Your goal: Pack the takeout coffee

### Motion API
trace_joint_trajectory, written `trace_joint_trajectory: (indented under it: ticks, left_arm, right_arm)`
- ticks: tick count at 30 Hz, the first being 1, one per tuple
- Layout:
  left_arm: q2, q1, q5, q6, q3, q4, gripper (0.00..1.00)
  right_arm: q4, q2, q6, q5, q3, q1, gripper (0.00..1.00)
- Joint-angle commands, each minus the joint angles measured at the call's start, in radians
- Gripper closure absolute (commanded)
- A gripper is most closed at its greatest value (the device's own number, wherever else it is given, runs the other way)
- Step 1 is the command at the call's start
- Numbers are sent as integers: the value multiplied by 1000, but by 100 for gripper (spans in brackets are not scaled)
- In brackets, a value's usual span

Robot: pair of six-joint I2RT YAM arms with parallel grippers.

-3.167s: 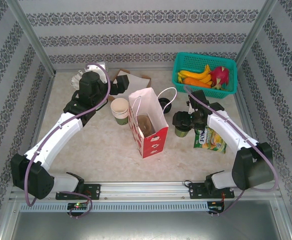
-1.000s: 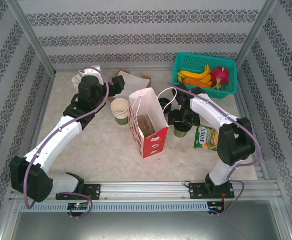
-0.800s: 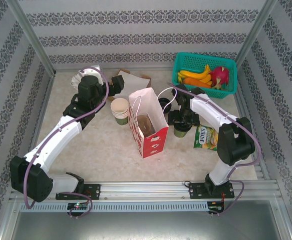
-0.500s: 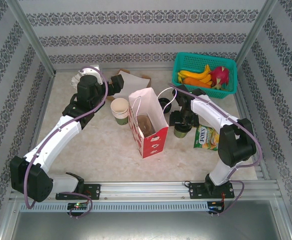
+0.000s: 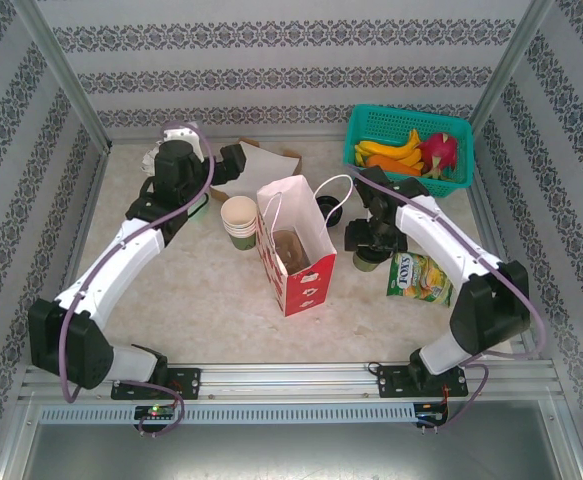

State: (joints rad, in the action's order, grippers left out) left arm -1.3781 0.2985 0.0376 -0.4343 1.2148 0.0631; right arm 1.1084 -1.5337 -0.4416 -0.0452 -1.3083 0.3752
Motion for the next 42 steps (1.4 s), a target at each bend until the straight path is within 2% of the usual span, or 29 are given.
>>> trace_joint_trajectory:
  ticks: [1,5,9,12,17,19,24,29,33,38,42]
  left_arm:
    - [-34,-10,79,40,92,76,1]
    - [-101,-11,121,75,208,190,1]
    - [-184,-13,216,145,329,291,1]
    - [-260,-14,379,239,430,362,1]
    - [-426,-14,661,464,675,617,0]
    - [-463,-7,721,541,734,692,0]
    - [-499,21,732,732,826,847,3]
    - [-538,42,701,849,894,984,20]
    - [-565,62,640,875,928,1010,36]
    - [-607,87,599,897,973,1027,38]
    - [-647,100,576,912,1025,1067,45]
  right_arm:
    - [82,59,17,-44,6,-5,19]
    - [144,116,17,-58,-9,-3,20]
    - [190,179,10,-66,-20,-2,21]
    - [220,216,8,-61,-30,0,21]
    - [245,261,-1,-78,-36,4,22]
    - [240,273,-6,-79,-31,5,22]
    - [238,274,-12,-76,-26,11,22]
    - [244,273,-8,-74,-39,17,22]
    - [269,277,-2,-81,-63,19,22]
    - [283,294,-7,-82,-65,22,23]
    - [290,306,-14,-78,-67,27,23]
